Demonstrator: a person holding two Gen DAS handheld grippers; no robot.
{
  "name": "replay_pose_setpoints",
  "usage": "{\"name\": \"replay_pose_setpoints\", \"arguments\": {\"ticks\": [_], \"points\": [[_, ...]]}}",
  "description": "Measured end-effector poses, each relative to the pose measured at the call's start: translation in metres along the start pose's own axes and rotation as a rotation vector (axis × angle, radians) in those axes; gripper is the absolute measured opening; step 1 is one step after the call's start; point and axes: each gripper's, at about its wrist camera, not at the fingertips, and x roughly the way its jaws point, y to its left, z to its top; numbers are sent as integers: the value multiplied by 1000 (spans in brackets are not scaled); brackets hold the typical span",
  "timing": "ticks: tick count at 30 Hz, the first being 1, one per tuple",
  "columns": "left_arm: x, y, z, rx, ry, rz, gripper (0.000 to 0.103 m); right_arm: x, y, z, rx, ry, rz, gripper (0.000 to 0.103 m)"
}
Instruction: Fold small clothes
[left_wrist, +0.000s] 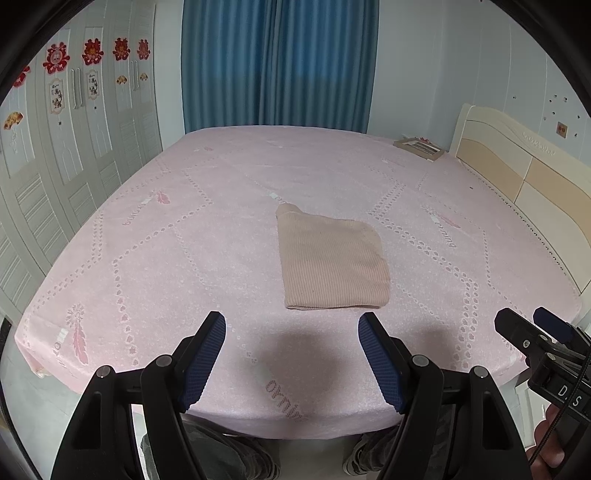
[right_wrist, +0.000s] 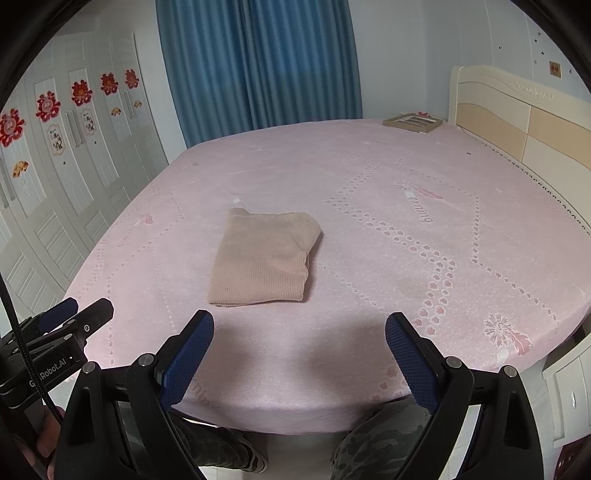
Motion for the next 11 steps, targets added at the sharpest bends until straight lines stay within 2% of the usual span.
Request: {"name": "replay_pose_setpoints", "arguments": {"ticks": [11], "points": [[-3,1,-1,-6,-11,-6,73,-4,7,2,-11,-10,9,93]]}}
